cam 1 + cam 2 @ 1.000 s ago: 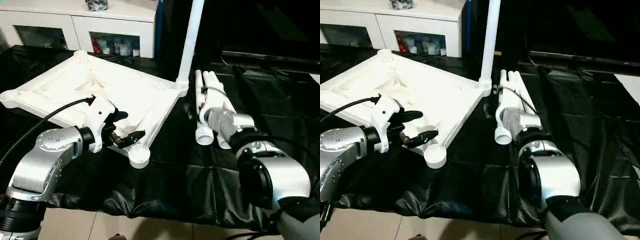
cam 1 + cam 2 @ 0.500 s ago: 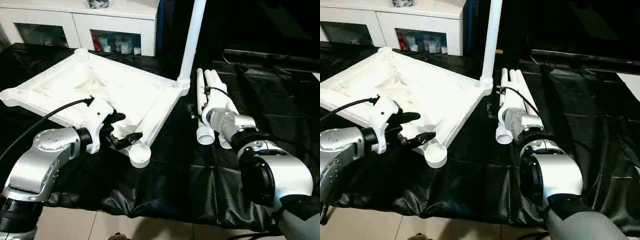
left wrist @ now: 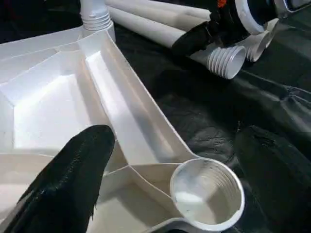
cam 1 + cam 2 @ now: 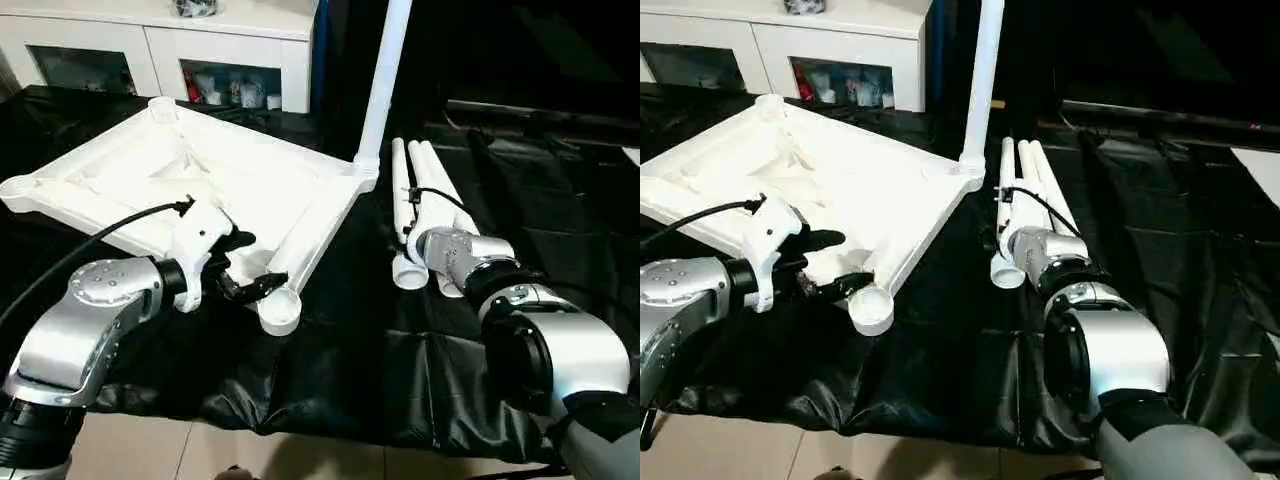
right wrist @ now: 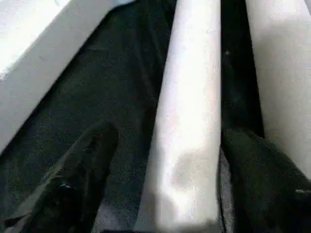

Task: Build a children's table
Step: Pick table leg

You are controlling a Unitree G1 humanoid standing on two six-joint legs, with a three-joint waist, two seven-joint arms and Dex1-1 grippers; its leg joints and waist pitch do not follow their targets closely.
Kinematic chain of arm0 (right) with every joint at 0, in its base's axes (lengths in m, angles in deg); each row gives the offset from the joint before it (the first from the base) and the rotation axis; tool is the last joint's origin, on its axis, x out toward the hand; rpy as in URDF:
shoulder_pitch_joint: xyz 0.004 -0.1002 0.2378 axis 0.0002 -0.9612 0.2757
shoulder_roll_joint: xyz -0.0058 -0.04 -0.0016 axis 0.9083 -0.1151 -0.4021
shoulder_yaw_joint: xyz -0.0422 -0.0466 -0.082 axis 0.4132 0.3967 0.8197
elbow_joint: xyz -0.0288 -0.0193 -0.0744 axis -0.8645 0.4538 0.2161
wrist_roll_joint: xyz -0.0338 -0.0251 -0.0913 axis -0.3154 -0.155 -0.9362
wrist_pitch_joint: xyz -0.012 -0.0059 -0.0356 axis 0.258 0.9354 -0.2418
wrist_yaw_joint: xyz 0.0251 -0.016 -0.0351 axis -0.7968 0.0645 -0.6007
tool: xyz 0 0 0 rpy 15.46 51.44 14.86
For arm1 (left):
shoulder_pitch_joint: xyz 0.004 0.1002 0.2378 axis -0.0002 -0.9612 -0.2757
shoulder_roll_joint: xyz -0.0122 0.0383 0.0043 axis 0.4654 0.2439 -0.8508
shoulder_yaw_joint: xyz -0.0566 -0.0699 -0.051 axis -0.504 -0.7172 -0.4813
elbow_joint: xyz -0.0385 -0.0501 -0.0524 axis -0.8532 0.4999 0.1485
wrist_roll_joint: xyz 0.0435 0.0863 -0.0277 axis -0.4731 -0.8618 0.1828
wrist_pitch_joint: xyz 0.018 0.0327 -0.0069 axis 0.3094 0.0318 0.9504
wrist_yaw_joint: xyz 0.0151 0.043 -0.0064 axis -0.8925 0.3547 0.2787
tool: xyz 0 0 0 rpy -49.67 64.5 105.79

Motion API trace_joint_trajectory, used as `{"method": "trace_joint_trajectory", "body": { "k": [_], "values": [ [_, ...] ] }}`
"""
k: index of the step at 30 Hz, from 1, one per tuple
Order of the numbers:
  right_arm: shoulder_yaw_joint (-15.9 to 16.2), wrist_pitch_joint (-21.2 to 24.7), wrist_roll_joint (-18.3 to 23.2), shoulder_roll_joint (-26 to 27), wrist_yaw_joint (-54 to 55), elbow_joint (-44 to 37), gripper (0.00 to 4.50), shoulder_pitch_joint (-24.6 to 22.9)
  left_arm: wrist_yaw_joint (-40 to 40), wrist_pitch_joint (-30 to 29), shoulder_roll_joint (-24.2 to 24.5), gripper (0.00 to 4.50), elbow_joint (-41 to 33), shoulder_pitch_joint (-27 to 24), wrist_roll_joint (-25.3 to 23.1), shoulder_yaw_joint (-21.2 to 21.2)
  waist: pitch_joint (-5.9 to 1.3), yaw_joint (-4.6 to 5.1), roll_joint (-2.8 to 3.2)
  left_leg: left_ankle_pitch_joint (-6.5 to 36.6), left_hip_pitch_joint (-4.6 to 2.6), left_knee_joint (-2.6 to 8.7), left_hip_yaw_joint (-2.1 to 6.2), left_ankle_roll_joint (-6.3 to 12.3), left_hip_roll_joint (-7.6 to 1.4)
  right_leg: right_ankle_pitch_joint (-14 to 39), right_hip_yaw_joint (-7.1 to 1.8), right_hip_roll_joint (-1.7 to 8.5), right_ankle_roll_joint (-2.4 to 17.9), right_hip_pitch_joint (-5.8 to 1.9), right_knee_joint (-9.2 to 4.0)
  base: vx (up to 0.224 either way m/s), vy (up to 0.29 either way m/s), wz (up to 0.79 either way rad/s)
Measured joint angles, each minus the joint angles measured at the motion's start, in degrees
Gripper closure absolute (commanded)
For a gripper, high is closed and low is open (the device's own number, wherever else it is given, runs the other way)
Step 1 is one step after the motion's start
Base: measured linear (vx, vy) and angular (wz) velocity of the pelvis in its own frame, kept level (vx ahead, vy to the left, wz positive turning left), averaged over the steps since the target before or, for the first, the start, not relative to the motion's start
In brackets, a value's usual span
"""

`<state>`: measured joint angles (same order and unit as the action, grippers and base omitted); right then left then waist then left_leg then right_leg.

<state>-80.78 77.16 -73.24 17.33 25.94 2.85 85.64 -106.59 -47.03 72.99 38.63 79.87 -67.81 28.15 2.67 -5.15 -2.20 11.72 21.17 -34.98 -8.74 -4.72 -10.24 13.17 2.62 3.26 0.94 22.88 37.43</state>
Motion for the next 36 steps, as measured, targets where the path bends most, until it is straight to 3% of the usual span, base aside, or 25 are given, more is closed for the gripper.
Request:
{"method": "trace_joint_trajectory", "body": {
  "k": [11, 19, 28, 31, 34, 36],
  "values": [
    [-0.56, 2.15, -0.99, -0.5, -0.6, 0.16, 1.88, 0.19, -1.76, 0.04, 0.81, 0.0, 0.75, 1.11, -0.07, 1.7, 0.04, -0.01, -0.45, -0.02, -0.05, 0.0, 0.01, -0.03, -0.02, -0.04, 0.0, 0.0, 0.03, -0.03, 0.03, 0.0, 0.0, 0.0],
    [-2.26, 0.01, -0.26, -0.72, -0.36, 0.41, 2.52, 0.14, -0.58, 2.31, -0.18, 0.0, 2.46, 1.51, -1.22, 2.0, 0.15, -0.06, -0.59, -0.02, 0.01, 0.0, -0.01, -0.04, -0.03, -0.04, -0.01, 0.0, 0.03, 0.03, 0.02, 0.0, 0.0, 0.0],
    [-9.49, -6.37, 6.16, -0.77, -2.13, -1.16, 2.65, -0.34, 2.66, 2.14, -5.4, 0.0, 2.96, 2.96, 0.21, 0.71, 0.41, -0.09, -0.3, -0.02, 0.04, 0.0, -0.11, -0.01, -0.09, -0.04, -0.01, 0.0, 0.03, 0.06, 0.01, 0.0, 0.0, 0.0],
    [-12.33, -10.59, 9.2, -0.77, -4.07, -4.01, 2.65, -0.99, 3.39, 2.0, -8.03, 0.0, 3.11, 3.86, 1.77, 0.22, 0.5, -0.23, -0.17, -0.06, 0.1, 0.0, -0.13, 0.09, -0.1, -0.05, 0.01, 0.01, 0.03, 0.11, 0.02, 0.0, 0.0, 0.0],
    [-14.43, -18.69, 12.97, 0.11, -10.63, -13.04, 2.65, -4.5, 6.45, 1.86, -14.02, 0.0, 4.84, 8.34, 3.68, -1.16, 0.56, -1.05, -0.08, -0.29, 0.26, -0.01, -0.29, 0.48, -0.23, -0.11, 0.1, 0.04, 0.07, 0.19, -0.01, 0.0, 0.0, 0.0],
    [-14.67, -18.98, 16.38, 1.25, -15.89, -22.87, 2.66, -8.34, 9.29, 1.83, -18.4, 0.0, 6.13, 11.95, 5.67, -3.04, 0.56, -1.36, -0.09, -0.37, 0.25, -0.02, -0.4, 0.66, -0.29, -0.13, 0.1, 0.05, 0.07, 0.15, -0.05, 0.0, 0.0, 0.0]
  ]
}}
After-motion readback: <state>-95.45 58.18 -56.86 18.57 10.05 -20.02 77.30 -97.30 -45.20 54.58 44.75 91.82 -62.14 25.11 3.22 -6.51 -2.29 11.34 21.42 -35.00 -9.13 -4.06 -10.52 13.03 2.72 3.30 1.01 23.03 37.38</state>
